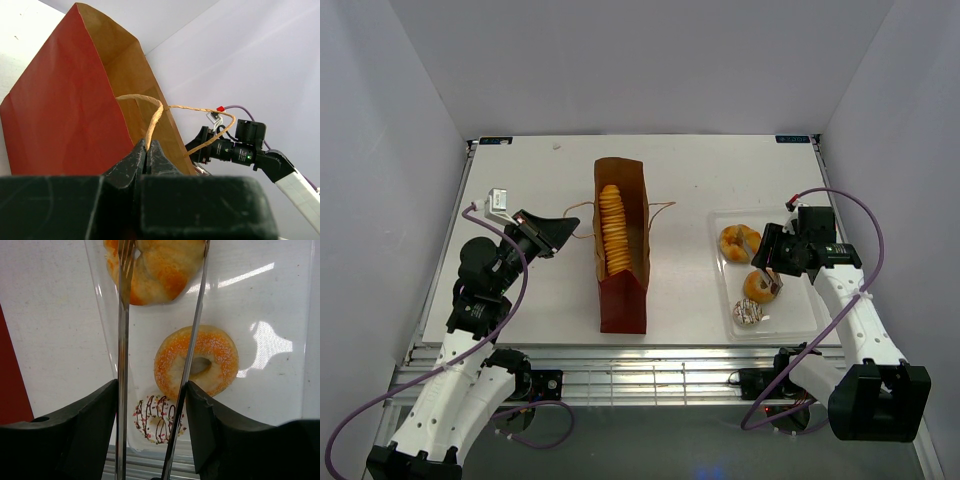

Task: Place the fake bread into the paper bag

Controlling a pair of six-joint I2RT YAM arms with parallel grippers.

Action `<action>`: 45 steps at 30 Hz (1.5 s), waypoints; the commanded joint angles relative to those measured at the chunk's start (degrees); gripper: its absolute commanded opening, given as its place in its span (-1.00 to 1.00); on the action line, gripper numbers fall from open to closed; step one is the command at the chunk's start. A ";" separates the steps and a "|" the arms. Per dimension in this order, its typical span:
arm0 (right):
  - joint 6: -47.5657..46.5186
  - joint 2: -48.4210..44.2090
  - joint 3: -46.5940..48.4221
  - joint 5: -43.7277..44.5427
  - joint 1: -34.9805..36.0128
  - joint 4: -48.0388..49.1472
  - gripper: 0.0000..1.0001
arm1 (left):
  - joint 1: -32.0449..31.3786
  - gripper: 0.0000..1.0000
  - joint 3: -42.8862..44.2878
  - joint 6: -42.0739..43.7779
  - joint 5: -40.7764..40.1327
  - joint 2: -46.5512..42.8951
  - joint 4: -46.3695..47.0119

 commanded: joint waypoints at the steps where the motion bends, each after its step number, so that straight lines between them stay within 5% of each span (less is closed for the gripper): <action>1: 0.29 -0.07 1.07 0.85 -0.16 0.89 0.18 | -0.07 -1.00 0.07 0.20 0.70 -0.63 -0.05; 13: 0.47 -0.94 4.92 1.56 -0.16 0.19 -0.38 | -0.07 -1.00 0.07 0.11 0.70 -0.63 -0.23; 25: 0.73 -0.77 33.31 -5.20 -0.16 -11.41 -0.43 | -0.07 -1.00 -0.54 -0.50 0.88 -0.28 0.65; 31: 5.37 -1.13 45.88 -19.34 -0.16 -9.75 -0.39 | -0.07 -1.00 -0.46 -0.50 0.70 -0.10 0.65; 36: 12.50 -0.07 49.58 -37.97 0.01 -3.17 -0.34 | -0.07 -1.00 -0.02 -0.76 0.53 -0.10 0.39; 45: 18.75 -3.93 42.39 -43.98 5.98 4.23 -0.32 | -0.16 -1.00 -0.02 -1.82 0.53 0.16 0.83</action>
